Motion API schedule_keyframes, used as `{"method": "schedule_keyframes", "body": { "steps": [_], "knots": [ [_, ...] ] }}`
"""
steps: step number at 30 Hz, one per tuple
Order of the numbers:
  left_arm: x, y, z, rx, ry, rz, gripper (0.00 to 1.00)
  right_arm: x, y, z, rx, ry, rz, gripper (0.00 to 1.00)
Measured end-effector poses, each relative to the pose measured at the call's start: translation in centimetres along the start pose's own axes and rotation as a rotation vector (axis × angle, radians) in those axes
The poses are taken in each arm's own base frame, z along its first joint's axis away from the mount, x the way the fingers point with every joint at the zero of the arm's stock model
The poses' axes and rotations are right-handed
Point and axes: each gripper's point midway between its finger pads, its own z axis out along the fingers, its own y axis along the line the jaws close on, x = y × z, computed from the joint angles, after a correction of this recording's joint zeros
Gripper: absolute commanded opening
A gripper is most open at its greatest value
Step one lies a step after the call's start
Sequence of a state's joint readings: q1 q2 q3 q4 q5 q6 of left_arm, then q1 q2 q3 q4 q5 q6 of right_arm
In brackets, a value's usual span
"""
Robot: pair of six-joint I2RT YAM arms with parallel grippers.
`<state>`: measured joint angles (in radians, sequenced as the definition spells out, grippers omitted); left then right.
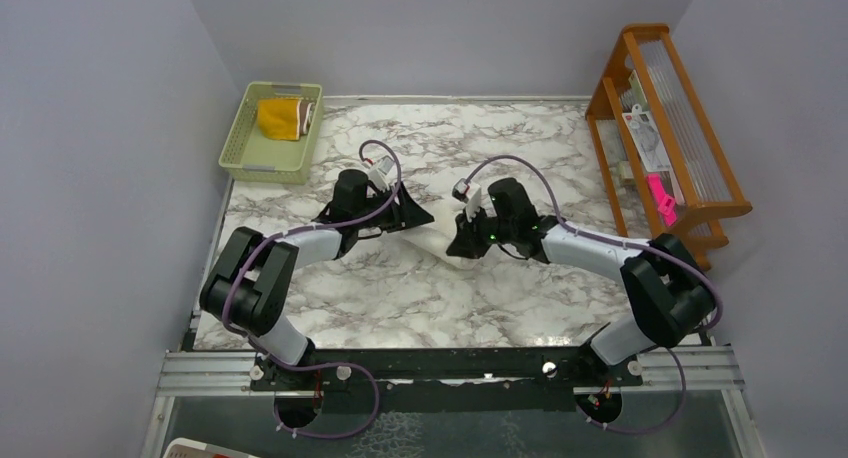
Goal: Roll the towels
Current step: Roll the towel at the center of the board.
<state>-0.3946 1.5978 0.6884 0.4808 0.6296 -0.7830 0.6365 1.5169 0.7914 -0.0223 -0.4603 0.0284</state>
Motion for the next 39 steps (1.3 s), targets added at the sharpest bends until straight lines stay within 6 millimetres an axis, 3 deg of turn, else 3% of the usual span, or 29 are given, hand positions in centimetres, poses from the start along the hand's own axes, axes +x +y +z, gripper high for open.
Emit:
{"method": "schedule_keyframes", "body": {
  "steps": [10, 15, 19, 24, 28, 37, 39],
  "knots": [
    [0.8, -0.4, -1.1, -0.016, 0.001, -0.034, 0.51, 4.9, 2.5, 1.1, -0.24, 0.046, 0.348, 0.01],
    [0.2, -1.9, -1.8, 0.012, -0.026, -0.017, 0.51, 5.2, 3.2, 1.2, -0.304, 0.023, 0.466, 0.01],
    [1.3, -2.3, -2.4, 0.019, -0.016, -0.023, 0.5, 5.6, 3.1, 0.7, -0.321, 0.002, 0.568, 0.01],
    [4.0, -1.8, -2.2, 0.007, 0.047, -0.044, 0.5, 5.9, 2.4, 0.6, -0.324, -0.001, 0.716, 0.01],
    [4.9, -1.5, -1.6, 0.003, 0.07, -0.049, 0.49, 6.1, 2.2, 1.0, -0.332, 0.029, 0.798, 0.01],
    [6.3, 1.1, 0.8, -0.017, 0.099, -0.076, 0.48, 6.3, 2.1, 1.1, -0.313, 0.049, 0.884, 0.01],
    [6.2, 1.4, 1.2, -0.01, 0.093, -0.07, 0.47, 6.3, 1.9, 1.1, -0.301, 0.05, 0.892, 0.12]
  ]
}}
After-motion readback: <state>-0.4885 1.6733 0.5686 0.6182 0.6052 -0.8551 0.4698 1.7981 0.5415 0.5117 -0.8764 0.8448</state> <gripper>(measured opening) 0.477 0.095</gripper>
